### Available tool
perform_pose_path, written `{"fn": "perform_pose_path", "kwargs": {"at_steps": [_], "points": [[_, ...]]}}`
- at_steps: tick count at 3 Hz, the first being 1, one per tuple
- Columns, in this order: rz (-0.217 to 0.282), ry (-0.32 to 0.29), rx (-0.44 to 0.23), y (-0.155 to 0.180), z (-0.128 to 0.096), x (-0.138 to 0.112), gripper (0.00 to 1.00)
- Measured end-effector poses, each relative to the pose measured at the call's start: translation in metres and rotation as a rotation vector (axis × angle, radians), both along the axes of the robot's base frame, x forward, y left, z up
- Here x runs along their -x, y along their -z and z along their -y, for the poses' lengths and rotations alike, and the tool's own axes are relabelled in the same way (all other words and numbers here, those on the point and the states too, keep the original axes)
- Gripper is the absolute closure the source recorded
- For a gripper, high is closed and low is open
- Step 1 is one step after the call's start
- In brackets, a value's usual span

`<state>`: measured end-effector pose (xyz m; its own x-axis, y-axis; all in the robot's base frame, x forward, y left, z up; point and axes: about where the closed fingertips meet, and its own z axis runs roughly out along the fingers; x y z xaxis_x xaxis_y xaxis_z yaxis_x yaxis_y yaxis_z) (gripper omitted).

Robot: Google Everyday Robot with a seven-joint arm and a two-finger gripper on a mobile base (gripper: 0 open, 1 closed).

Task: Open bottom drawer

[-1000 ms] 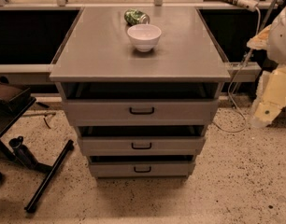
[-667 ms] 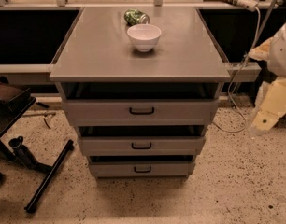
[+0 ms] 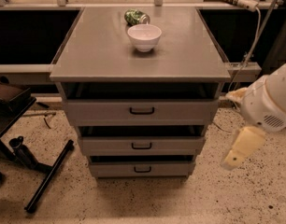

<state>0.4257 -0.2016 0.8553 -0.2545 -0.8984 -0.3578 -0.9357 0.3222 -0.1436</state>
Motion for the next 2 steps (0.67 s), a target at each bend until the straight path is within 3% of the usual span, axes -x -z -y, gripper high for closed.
{"fn": "perform_pose_path", "kwargs": {"at_steps": [1,2], "points": [[-0.03,-0.032,-0.069,0.056,-0.029,0.01,0.0],[-0.03,-0.032,-0.069,0.0559,-0.0291,0.0101,0.0]]}}
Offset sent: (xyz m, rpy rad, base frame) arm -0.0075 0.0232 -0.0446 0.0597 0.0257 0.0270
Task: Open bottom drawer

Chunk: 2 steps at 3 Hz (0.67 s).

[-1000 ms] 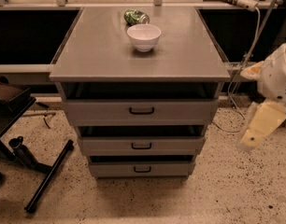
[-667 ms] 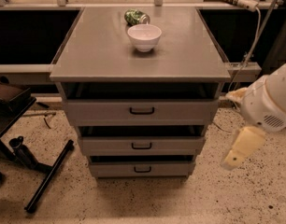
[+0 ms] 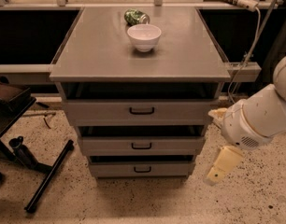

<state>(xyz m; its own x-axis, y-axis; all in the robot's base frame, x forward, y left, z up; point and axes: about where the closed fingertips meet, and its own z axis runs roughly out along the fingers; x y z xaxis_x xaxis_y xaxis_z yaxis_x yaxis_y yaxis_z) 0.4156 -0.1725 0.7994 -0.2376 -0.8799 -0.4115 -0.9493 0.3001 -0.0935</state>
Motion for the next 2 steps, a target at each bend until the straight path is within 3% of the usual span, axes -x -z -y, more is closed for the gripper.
{"fn": "perform_pose_path", "kwargs": {"at_steps": [1,2], "points": [[0.001,-0.023,0.017,0.001,-0.003,0.005,0.0],[-0.063,-0.065,0.029,0.051,-0.002,0.022,0.0]]}}
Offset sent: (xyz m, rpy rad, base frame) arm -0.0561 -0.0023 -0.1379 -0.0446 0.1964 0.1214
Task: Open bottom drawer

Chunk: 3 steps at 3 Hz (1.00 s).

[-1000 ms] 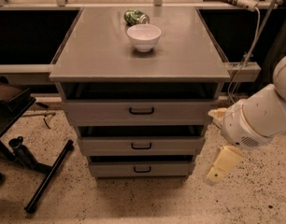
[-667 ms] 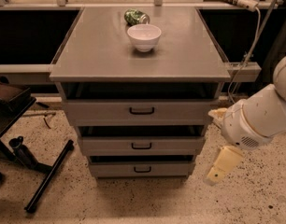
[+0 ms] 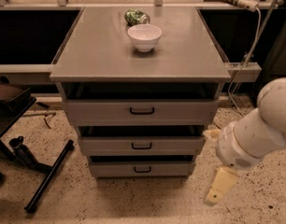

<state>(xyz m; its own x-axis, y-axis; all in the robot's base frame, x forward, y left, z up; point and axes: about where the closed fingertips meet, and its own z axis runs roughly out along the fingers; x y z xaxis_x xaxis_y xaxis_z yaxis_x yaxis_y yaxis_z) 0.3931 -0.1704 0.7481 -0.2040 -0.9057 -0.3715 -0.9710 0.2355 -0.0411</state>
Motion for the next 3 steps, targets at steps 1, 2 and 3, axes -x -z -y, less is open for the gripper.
{"fn": "perform_pose_path", "kwargs": {"at_steps": [1,2,3], "points": [[-0.1,-0.025,-0.038,0.078,-0.001,0.024,0.0],[-0.154,-0.033,-0.101,0.154,-0.006,0.041,0.0],[-0.151,0.001,-0.184,0.218,-0.02,0.041,0.0]]}}
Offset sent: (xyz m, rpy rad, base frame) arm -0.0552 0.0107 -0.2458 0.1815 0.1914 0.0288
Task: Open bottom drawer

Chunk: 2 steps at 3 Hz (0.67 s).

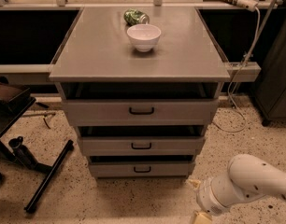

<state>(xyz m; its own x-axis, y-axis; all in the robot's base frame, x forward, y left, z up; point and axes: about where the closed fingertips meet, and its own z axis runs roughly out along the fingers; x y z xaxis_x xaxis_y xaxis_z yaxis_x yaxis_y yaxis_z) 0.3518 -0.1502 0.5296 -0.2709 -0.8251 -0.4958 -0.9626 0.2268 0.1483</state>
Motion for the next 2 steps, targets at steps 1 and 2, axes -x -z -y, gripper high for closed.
{"fn": "perform_pose_path", "kwargs": {"at_steps": [1,2], "points": [[-0.002,-0.002,0.0,0.001,0.0,0.0,0.0],[0.033,-0.062,0.026,0.037,-0.009,-0.01,0.0]]}}
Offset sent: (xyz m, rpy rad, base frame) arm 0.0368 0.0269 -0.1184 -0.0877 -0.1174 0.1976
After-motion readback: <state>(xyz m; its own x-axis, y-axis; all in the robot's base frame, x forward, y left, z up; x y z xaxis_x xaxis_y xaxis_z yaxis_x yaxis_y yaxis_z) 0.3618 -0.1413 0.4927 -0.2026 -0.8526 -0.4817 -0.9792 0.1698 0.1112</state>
